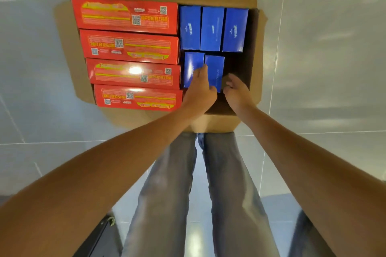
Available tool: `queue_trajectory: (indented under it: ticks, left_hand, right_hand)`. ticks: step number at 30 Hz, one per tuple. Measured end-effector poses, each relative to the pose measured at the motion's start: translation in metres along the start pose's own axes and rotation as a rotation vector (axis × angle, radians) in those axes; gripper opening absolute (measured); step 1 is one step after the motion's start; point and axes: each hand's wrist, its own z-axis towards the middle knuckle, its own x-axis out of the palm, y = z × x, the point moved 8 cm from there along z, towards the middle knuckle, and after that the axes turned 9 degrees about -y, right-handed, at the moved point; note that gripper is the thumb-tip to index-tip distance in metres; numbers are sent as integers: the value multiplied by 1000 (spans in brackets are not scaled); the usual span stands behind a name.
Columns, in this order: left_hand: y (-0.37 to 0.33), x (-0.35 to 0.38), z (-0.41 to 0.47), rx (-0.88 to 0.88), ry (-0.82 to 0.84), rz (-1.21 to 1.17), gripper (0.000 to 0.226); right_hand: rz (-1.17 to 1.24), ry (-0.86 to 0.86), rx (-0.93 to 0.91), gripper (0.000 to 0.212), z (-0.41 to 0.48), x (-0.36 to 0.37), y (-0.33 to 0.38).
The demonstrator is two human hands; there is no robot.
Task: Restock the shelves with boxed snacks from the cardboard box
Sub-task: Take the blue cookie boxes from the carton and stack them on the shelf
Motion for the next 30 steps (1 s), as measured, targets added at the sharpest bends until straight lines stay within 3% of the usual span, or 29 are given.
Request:
queue_trajectory:
  ticks: [2,5,10,15,22,27,30]
  left_hand:
    - [-2,3,2,16,1,-24,59]
    - [6,9,9,-97,42,-143,59]
    - [13,18,14,-237,174,-248,54]
    - [6,24,20,-240,245,-326,56]
    - [19,20,27,-283,285,-329,66]
    - [14,-2,15,-304,170,-372,45]
    - [-1,-20,-1,-303,145,-367,17]
  right_hand:
    - [9,11,-40,24,7,3,4]
    - [51,22,-61,20,13,2,12]
    - [13,6,-39,34,27,-1,13]
    - [-94,-88,2,61,39,-10,-4]
    - [-165,-201,15,58,46,-9,-6]
    - [-279,-269,-97,51,21,-35,3]
    - [-235,-258,-115,45,-6,-58,12]
